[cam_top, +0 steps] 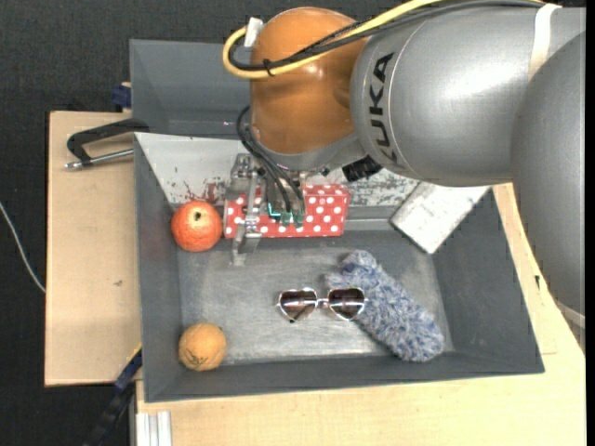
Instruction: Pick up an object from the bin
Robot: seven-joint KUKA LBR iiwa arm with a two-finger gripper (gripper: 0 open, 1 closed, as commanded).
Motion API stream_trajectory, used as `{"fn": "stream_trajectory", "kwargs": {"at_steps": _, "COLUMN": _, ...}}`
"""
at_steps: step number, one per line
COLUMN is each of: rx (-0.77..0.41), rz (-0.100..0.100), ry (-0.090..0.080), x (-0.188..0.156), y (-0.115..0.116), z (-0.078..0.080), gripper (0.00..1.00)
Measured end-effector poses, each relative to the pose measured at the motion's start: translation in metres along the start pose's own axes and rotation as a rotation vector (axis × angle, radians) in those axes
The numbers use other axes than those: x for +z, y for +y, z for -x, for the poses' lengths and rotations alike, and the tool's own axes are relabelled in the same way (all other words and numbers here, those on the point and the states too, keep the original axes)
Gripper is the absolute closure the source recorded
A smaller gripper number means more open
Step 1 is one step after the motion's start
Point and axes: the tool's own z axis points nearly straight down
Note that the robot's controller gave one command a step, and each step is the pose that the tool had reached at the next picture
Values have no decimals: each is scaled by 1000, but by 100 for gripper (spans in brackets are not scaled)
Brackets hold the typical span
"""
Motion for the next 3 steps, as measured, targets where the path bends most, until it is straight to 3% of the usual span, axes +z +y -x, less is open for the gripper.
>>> {"fn": "stream_trajectory", "kwargs": {"at_steps": 1, "rx": 1, "rz": 0, "ry": 0, "x": 0, "y": -1, "z": 0, "gripper": 0}}
{"fn": "stream_trajectory", "kwargs": {"at_steps": 2, "rx": 84, "rz": 1, "ry": -3, "x": 56, "y": -25, "z": 3, "gripper": 0}}
{"fn": "stream_trajectory", "kwargs": {"at_steps": 3, "rx": 62, "rz": 1, "ry": -7, "x": 84, "y": -87, "z": -14, "gripper": 0}}
